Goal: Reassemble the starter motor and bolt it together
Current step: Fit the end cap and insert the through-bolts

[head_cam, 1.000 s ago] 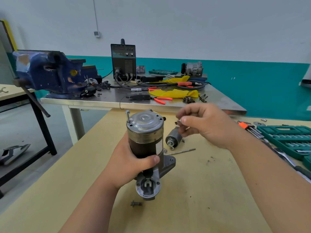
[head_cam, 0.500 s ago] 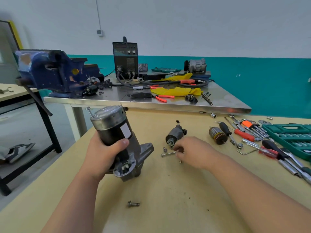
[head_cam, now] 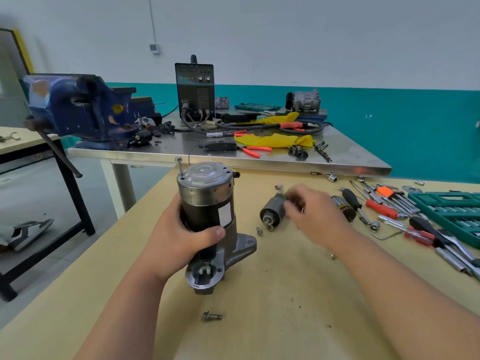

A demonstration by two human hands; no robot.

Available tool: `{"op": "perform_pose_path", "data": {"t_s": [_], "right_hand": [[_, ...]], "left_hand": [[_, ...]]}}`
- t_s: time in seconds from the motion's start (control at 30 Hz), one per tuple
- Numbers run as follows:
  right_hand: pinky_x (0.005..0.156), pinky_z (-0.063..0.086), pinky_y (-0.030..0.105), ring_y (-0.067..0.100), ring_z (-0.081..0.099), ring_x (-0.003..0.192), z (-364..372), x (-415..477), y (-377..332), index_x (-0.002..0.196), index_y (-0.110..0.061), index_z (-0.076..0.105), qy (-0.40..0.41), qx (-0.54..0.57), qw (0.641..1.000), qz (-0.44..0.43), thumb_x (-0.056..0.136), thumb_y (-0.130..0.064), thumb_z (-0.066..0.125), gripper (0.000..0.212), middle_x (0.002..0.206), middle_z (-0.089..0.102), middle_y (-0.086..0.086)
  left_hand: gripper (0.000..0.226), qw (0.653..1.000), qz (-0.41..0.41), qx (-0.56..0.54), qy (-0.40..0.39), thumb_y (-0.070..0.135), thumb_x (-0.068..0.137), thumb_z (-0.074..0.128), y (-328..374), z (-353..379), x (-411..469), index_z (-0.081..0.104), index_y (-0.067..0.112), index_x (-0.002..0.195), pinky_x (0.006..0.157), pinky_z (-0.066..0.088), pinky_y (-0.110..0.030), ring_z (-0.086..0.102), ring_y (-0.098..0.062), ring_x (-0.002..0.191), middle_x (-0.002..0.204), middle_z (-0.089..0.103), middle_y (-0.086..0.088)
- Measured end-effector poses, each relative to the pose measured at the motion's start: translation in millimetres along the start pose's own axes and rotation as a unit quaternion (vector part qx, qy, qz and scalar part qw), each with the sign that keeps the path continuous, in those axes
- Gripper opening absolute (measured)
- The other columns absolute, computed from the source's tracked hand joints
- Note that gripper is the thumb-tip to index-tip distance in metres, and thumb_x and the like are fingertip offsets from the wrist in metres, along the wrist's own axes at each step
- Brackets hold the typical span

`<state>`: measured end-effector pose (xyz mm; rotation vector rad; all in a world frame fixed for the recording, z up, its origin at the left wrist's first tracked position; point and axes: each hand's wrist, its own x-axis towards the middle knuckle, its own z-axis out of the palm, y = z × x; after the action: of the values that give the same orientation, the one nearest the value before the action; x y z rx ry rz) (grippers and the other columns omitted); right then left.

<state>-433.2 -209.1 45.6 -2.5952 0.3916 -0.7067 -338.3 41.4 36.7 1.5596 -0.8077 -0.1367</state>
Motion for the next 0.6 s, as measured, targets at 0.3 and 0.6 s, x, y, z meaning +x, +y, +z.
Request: {"op": "perform_pose_path", "data": {"t_s": [0.3,0.6], "right_hand": [[0.061,0.057,0.027,0.014,0.07,0.077,-52,17,-88,0.148,-0.029,0.027,0.079,0.44,0.891,-0.075,0.094,-0.008,0.054,0.065,0.081,0.072,-0.006],[0.062,0.061,0.033,0.013,0.068,0.073,-53,36,-131,0.141,-0.026,0.037,0.2,0.373,0.895,-0.141,0.093,-0.007,0.053,0.054,0.075,0.067,-0.013]], "left_hand": [[0.048,0.999,0.01,-0.014,-0.029,0.038,0.052,0.076,9,-3,-2,0.064,0.054,0.095,0.059,0.052,-0.015,0.069,-0.003,0.079,0.095,0.073,0.012],[0.05,0.998,0.01,-0.014,-0.064,0.036,0.052,0.078,9,-4,-3,0.066,0.05,0.098,0.073,0.055,-0.02,0.07,-0.011,0.093,0.102,0.074,0.006]]}}
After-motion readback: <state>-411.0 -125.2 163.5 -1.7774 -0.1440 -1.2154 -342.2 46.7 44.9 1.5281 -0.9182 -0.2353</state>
